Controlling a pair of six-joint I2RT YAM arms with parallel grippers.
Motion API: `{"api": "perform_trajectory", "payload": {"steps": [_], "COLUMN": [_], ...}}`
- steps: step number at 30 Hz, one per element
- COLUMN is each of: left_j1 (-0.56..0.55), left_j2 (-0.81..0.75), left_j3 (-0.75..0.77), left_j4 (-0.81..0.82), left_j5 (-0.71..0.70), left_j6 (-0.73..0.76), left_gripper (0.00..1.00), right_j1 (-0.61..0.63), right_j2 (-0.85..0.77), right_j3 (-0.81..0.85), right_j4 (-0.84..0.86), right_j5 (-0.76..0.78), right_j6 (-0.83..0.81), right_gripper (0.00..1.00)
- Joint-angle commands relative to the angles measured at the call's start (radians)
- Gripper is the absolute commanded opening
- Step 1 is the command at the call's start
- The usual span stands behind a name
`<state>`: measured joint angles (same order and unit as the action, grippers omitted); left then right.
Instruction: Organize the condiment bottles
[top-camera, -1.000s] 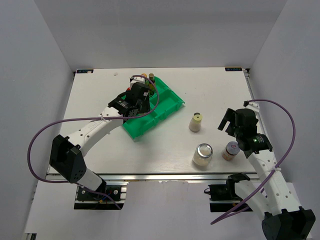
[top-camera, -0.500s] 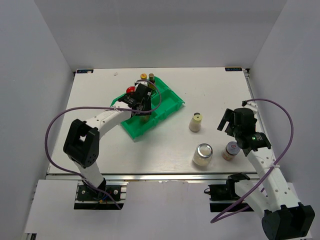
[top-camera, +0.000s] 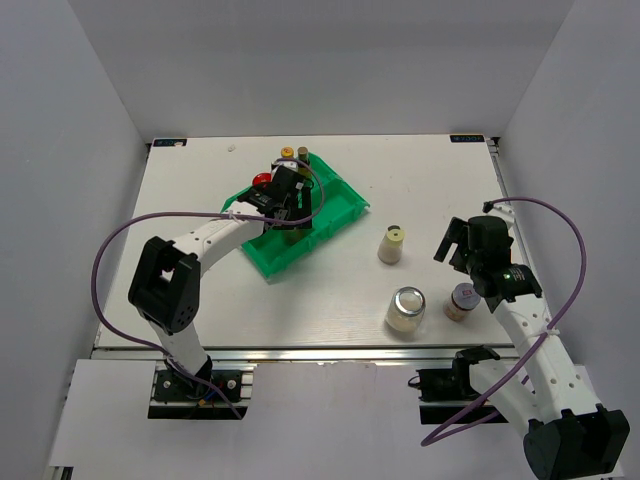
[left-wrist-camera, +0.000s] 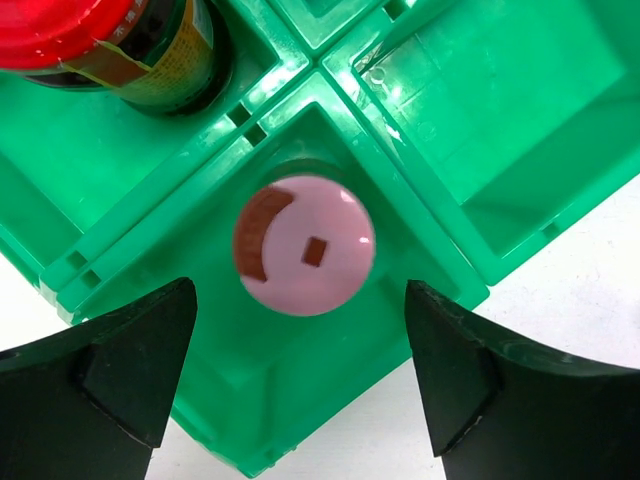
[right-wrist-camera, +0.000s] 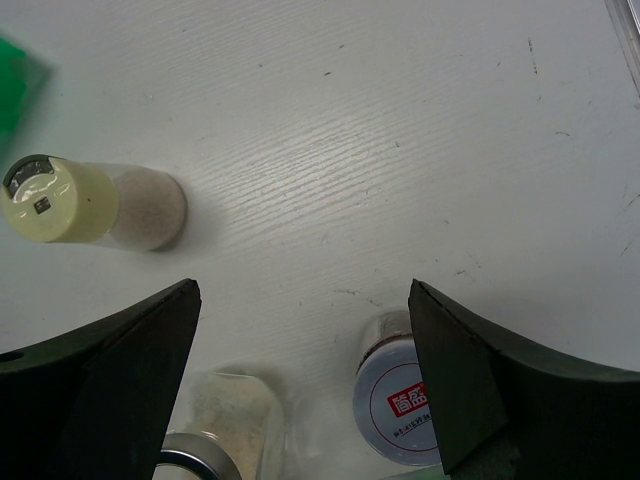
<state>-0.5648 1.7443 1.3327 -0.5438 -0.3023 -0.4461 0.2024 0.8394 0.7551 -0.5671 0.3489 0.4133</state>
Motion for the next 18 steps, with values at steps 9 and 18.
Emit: {"api": "perform_trajectory", "payload": {"steps": [9, 18], "left_j1": [0.005, -0.046], "left_j2": [-0.147, -0.189], "left_j3": [0.098, 0.125], "left_j4": [-0.024, 0.07], "left_j5": [0.038, 0.269], "left_j6": [0.012, 0.078], "left_gripper": [0.98, 0.98], "right_j1": [-0.004, -0.006], "right_j2": [-0.019, -0.026], "right_j3": [0.0, -0.005], "right_j4": [0.032, 0.044], "right_j5": [-0.044, -0.034], "right_j6": [-0.019, -0.008], "right_gripper": [0.9, 0.89]}}
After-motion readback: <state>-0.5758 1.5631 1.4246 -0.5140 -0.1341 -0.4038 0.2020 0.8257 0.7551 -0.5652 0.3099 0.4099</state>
